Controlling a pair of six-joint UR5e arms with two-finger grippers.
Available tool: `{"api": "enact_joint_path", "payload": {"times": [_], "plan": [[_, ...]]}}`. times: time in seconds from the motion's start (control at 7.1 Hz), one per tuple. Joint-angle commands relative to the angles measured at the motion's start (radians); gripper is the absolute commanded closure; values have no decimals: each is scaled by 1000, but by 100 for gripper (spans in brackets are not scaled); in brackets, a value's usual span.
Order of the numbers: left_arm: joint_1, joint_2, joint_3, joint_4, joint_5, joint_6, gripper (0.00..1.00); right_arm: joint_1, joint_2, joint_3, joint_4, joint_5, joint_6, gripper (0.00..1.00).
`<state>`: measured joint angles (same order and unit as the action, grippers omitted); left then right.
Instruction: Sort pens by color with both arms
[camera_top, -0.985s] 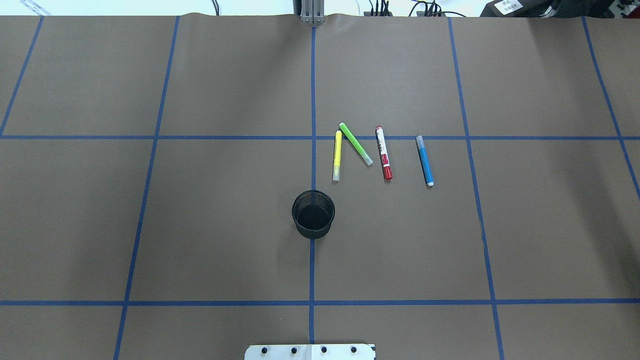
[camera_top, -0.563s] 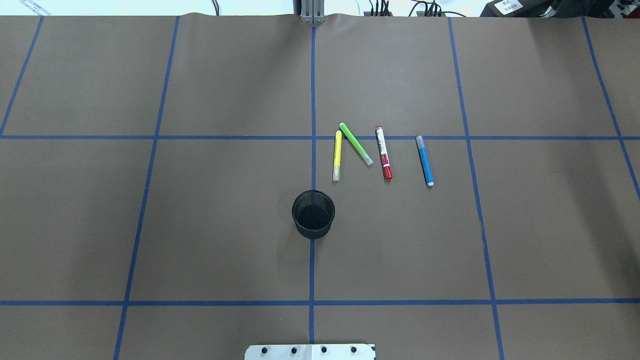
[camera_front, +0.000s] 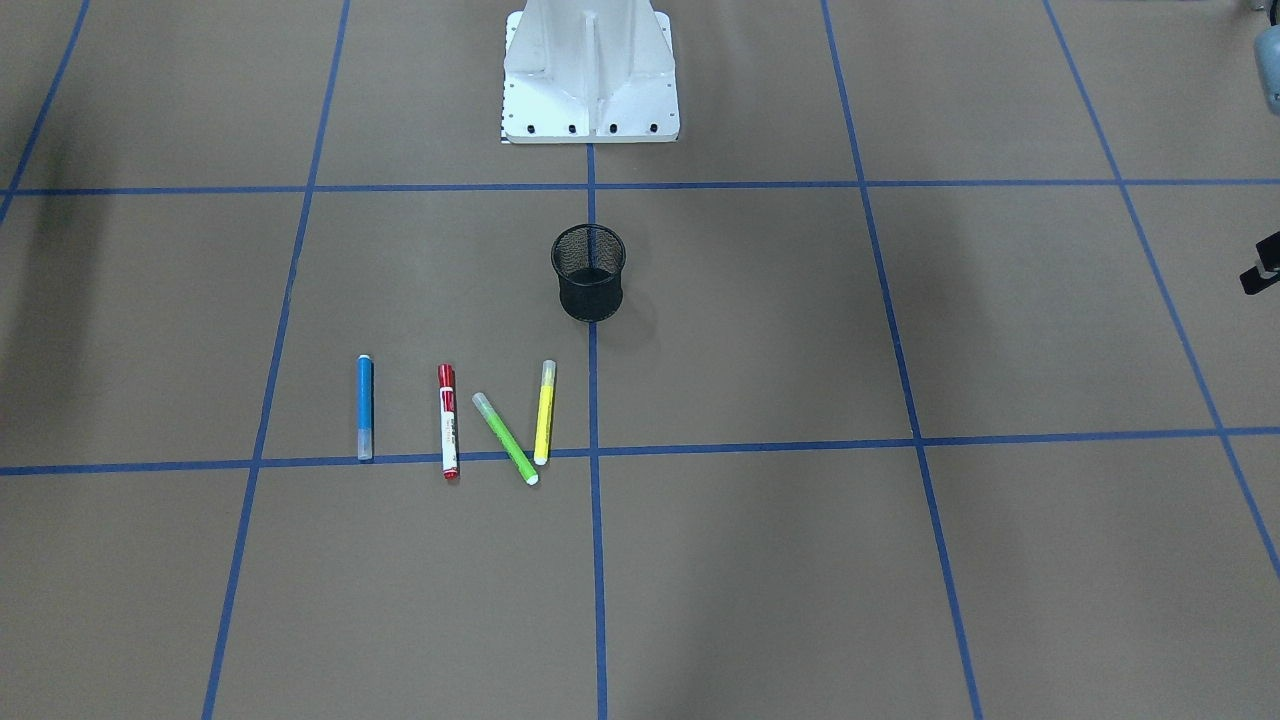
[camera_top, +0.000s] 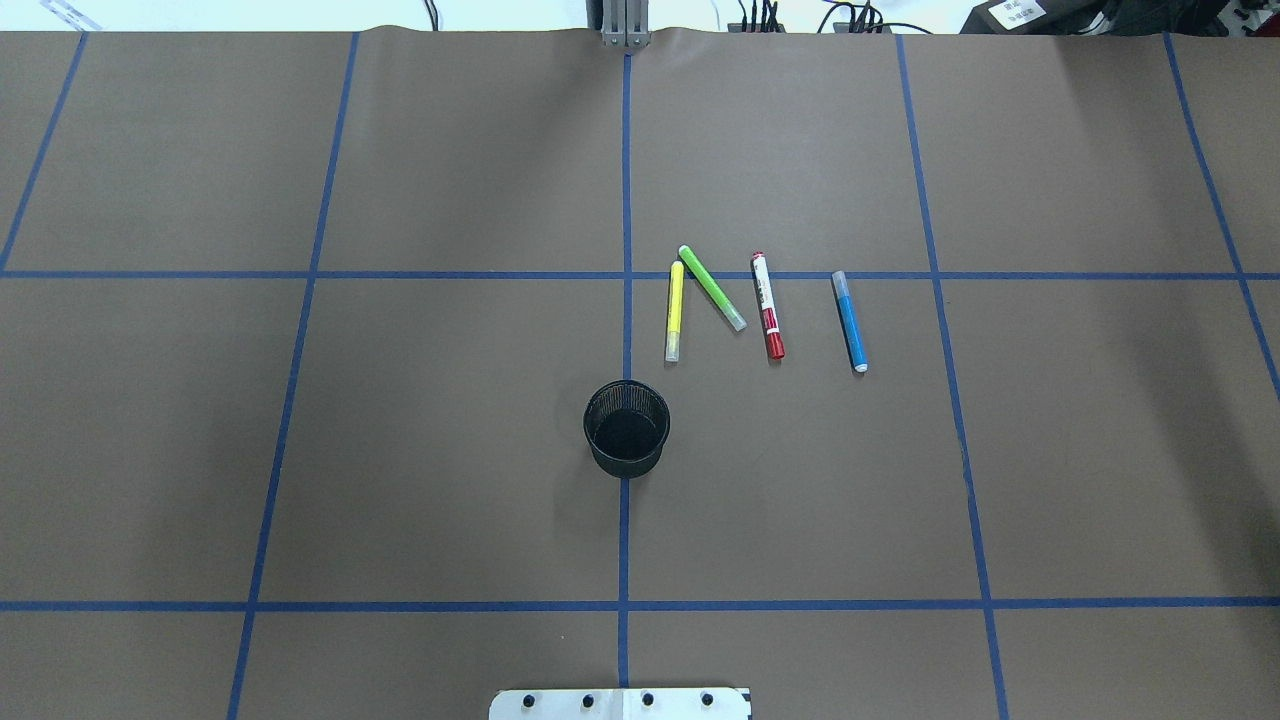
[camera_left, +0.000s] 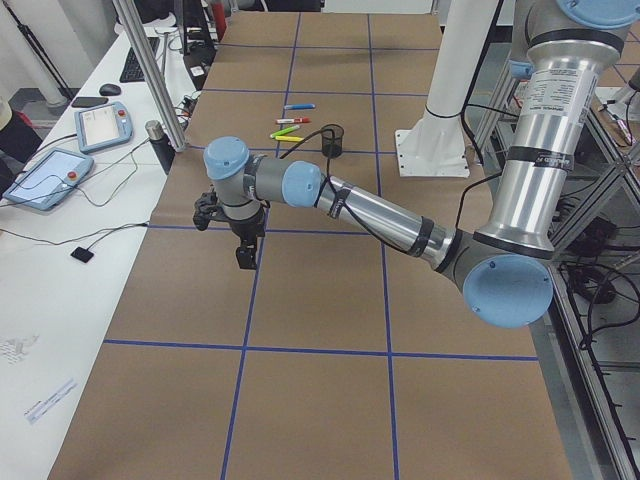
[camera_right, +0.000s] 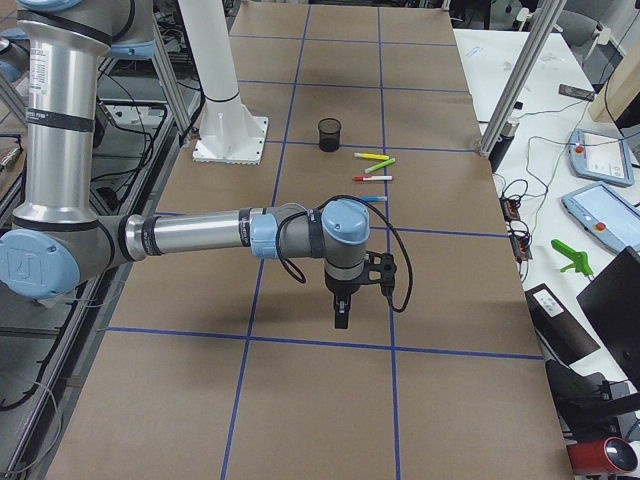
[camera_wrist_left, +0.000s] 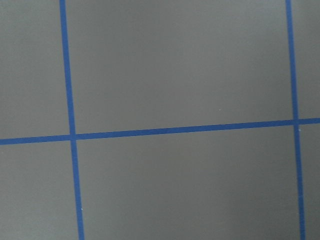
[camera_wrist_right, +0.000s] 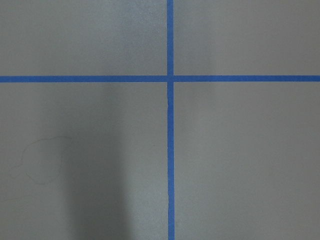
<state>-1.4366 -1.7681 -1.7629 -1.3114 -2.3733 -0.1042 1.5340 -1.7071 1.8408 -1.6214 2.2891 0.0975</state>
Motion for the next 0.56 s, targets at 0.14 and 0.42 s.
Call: {"api": "enact_joint_path", "payload": {"times": [0.14, 0.42], "plan": [[-8, -1, 22, 0, 3, 46, 1, 0, 10, -3, 0, 0, 1, 0], [-18, -7, 30, -2, 3, 46, 1, 0, 17, -3, 0, 1, 1, 0]]}}
